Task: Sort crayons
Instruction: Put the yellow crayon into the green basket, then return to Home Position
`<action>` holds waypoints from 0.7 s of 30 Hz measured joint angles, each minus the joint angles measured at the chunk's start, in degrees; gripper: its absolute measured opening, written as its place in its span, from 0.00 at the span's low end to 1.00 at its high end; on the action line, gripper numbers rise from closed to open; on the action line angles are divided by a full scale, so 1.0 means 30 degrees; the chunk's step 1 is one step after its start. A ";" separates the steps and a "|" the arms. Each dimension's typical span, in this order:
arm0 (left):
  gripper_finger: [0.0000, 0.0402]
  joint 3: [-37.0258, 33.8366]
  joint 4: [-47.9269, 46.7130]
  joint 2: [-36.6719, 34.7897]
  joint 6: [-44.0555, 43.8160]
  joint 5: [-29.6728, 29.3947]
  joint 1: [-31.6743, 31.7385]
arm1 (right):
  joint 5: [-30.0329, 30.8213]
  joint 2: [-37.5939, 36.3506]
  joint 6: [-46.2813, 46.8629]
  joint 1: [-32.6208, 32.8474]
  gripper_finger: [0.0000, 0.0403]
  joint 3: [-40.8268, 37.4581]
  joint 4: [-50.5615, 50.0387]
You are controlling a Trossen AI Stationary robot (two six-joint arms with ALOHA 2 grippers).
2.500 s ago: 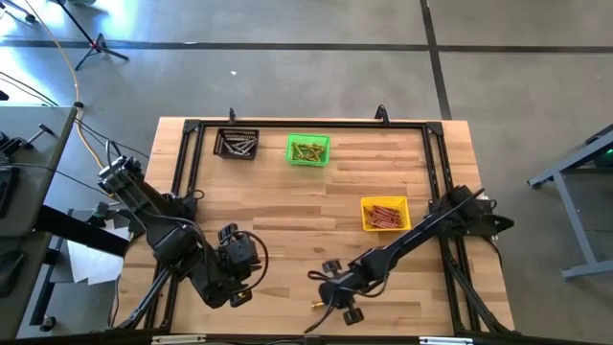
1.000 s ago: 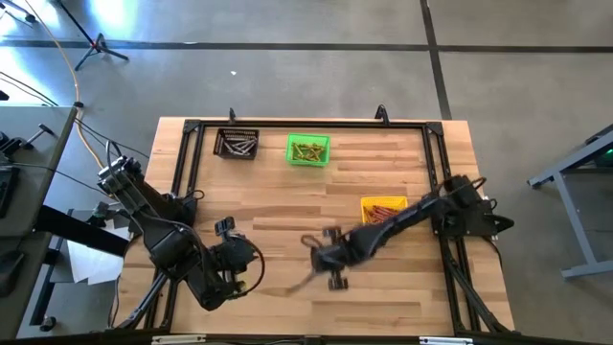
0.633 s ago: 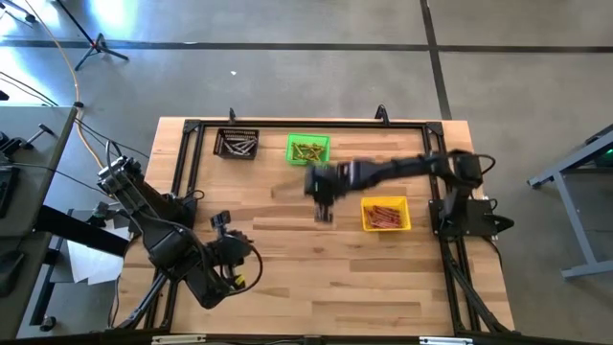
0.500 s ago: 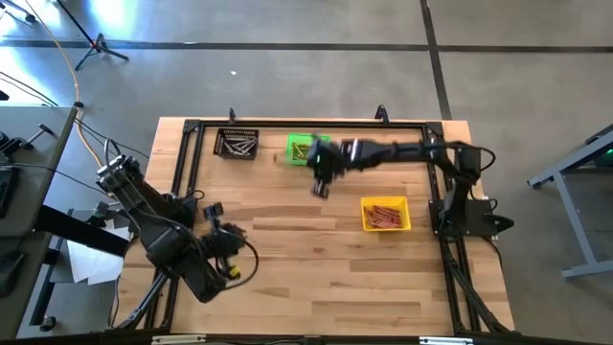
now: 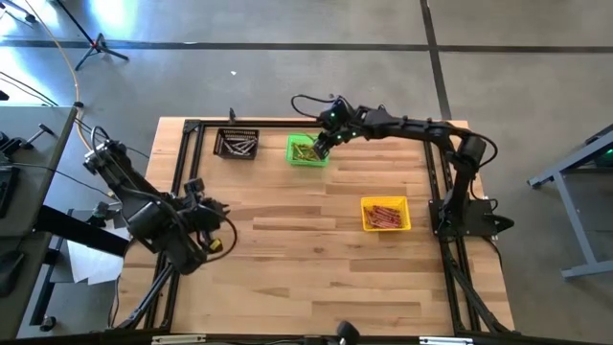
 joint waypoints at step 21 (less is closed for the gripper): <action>0.11 -0.2039 0.0058 -0.1910 -0.0886 -0.0751 0.0007 | -0.5798 -0.3183 0.2831 0.1064 0.29 -0.0007 -0.1063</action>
